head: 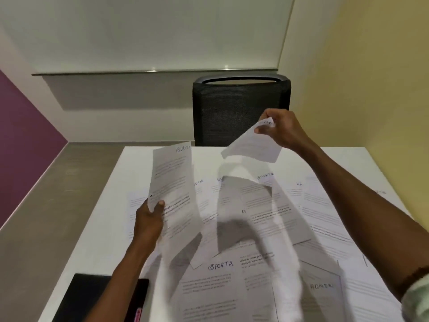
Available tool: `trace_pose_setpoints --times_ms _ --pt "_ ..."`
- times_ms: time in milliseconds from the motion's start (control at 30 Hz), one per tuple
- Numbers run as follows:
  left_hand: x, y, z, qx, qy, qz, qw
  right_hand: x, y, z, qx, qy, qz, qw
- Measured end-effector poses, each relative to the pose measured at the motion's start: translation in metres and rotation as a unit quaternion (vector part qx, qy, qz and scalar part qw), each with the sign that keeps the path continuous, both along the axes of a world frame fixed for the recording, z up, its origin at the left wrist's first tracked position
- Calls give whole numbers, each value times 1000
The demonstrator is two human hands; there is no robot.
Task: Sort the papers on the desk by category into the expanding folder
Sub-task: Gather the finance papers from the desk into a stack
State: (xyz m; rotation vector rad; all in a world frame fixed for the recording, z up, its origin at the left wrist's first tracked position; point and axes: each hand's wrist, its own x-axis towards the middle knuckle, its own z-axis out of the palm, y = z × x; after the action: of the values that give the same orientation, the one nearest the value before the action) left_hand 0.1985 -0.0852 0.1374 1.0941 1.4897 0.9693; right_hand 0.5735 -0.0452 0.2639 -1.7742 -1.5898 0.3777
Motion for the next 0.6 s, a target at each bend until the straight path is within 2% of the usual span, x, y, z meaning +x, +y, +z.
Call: trace_pose_setpoints --times_ms 200,333,433,600 --pt "2 -14 59 76 40 -37 996 -28 -66 74 -32 -28 98 994" --pt "8 -27 90 83 24 -69 994 -40 -106 112 -73 23 152 985" --pt "14 -41 103 68 -10 -119 991 -47 -125 125 -89 71 177 978" --pt "30 -73 117 -20 -129 -192 973 -61 -142 113 -76 128 124 981"
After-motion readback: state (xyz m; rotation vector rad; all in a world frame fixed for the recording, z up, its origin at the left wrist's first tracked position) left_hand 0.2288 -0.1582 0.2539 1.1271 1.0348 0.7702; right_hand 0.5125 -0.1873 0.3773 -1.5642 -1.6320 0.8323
